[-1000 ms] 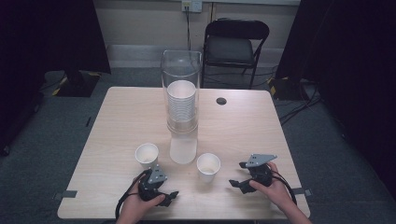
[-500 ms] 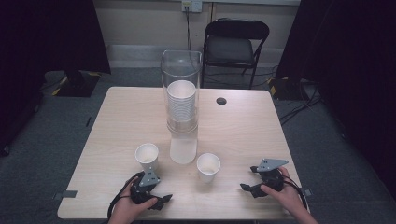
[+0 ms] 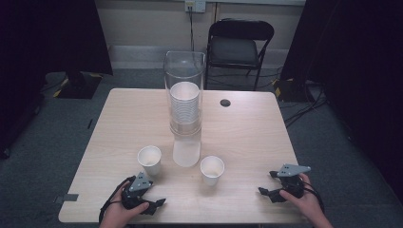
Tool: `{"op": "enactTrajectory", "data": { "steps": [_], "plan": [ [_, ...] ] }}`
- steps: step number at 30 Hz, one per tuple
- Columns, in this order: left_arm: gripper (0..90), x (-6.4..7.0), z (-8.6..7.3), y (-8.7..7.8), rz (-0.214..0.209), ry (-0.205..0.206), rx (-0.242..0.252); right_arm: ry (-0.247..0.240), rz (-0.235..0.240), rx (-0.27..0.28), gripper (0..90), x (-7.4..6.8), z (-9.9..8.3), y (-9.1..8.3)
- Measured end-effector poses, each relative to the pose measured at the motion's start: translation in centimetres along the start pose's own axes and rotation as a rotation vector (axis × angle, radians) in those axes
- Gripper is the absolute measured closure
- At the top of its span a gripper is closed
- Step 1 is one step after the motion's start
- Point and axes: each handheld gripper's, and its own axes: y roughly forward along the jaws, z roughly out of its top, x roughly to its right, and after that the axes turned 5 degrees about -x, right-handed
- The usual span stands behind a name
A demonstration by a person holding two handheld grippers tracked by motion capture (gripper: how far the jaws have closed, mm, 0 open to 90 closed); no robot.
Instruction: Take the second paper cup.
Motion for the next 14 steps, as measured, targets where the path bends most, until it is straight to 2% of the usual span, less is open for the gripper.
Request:
{"op": "enactTrajectory", "data": {
  "steps": [4,9,10,12,13,14],
  "plan": [
    [18.9,-0.39,-0.40,-0.29,0.006,-0.008,0.008,0.003,-0.016,0.007,14.8,0.41,-0.45,-0.20],
    [18.6,-0.47,-0.77,-0.21,0.021,0.016,0.028,-0.010,-0.041,0.022,14.1,0.48,-0.92,-0.25],
    [17.9,-0.51,-0.79,-0.21,0.024,0.040,0.023,-0.012,-0.041,0.022,14.0,0.47,-0.94,-0.27],
    [15.9,-0.43,-0.88,-0.10,0.029,0.061,0.028,-0.013,-0.042,0.023,14.0,0.46,-0.95,-0.27],
    [15.7,-0.47,-0.85,-0.20,0.033,0.068,0.014,-0.013,-0.042,0.022,13.9,0.46,-0.95,-0.27],
    [15.6,-0.46,-0.93,-0.08,0.028,0.061,0.033,-0.011,-0.042,0.022,14.0,0.48,-0.95,-0.27]
  ]
}}
